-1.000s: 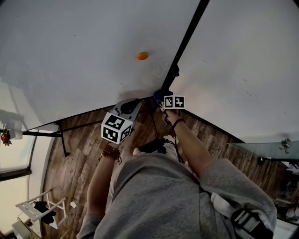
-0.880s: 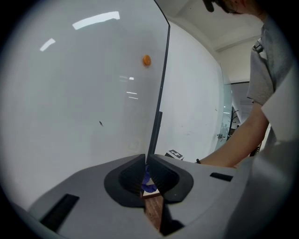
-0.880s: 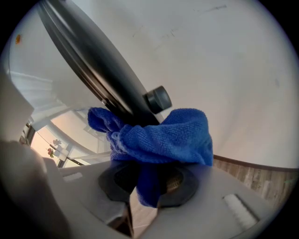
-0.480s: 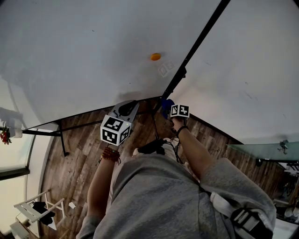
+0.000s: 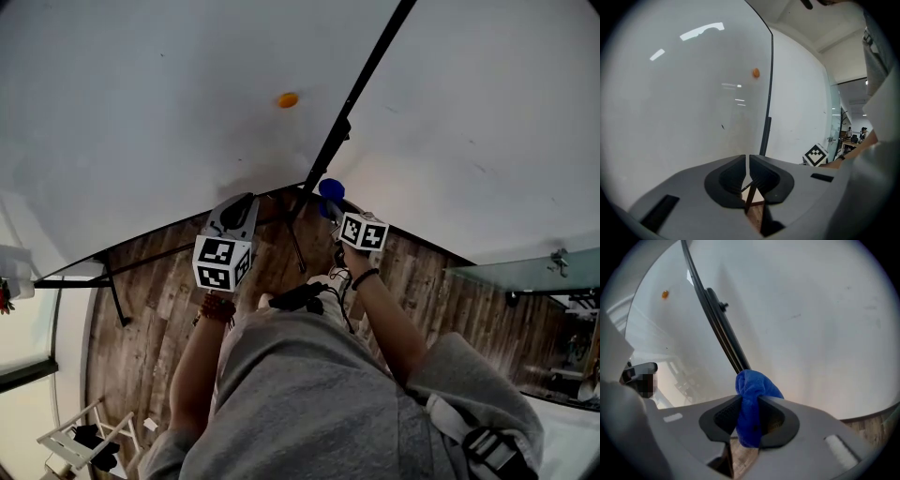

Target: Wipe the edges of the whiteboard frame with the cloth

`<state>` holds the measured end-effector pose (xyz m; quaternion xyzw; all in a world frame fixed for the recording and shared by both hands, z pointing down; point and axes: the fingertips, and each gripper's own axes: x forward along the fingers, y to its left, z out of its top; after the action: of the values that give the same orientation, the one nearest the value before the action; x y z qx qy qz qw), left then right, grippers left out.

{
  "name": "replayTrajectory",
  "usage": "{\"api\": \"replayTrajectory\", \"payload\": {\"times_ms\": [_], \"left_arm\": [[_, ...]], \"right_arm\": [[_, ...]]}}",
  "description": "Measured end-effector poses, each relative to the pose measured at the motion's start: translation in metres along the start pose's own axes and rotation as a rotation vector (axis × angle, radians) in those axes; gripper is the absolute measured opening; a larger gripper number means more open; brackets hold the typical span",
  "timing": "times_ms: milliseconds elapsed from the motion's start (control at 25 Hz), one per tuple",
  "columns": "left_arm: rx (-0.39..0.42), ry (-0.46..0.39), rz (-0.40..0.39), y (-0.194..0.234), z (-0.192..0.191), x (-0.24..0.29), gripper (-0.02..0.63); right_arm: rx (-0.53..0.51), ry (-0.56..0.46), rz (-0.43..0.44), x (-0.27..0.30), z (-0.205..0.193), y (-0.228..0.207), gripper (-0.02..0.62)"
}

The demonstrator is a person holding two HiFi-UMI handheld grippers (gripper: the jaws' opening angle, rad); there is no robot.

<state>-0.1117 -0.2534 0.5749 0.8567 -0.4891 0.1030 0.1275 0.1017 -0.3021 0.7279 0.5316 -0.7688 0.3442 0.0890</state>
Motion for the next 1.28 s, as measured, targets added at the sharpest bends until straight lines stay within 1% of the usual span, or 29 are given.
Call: {"api": "replayTrajectory", "payload": {"times_ms": [80,240,400,560,680,840,920,1040,1160,1280], "left_arm": [[0.009,-0.031,0.028,0.000,0.005,-0.004,0.031],[0.057,-0.105,0.093,-0.002,0.021,-0.016,0.031],[0.084,-0.162,0.148,-0.010,0.028,-0.030,0.031],[0.090,-0.204,0.168,-0.017,0.039,-0.037,0.031],[0.103,-0.239,0.177,-0.024,0.049,-0.047,0.031],[0.135,-0.293,0.190,-0.032,0.067,-0.064,0.031],[0.160,-0.316,0.200,-0.036,0.075,-0.074,0.031],[0.173,-0.352,0.210,-0.043,0.085,-0.084,0.031],[0.196,-0.387,0.209,-0.050,0.092,-0.093,0.031],[0.190,-0.400,0.202,-0.053,0.090,-0.099,0.031]], "right_arm": [[-0.047,-0.075,0.016,-0.019,0.020,0.015,0.109],[-0.159,-0.196,0.049,-0.056,0.053,0.050,0.109],[-0.263,-0.290,0.045,-0.094,0.073,0.082,0.109],[-0.388,-0.417,0.075,-0.127,0.098,0.126,0.109],[-0.474,-0.480,0.072,-0.146,0.110,0.156,0.109],[-0.553,-0.552,0.063,-0.166,0.119,0.189,0.109],[-0.575,-0.575,0.045,-0.172,0.119,0.202,0.109],[-0.602,-0.606,0.036,-0.179,0.117,0.221,0.109],[-0.633,-0.655,0.057,-0.190,0.118,0.244,0.109],[-0.682,-0.670,0.089,-0.197,0.111,0.261,0.109]]}}
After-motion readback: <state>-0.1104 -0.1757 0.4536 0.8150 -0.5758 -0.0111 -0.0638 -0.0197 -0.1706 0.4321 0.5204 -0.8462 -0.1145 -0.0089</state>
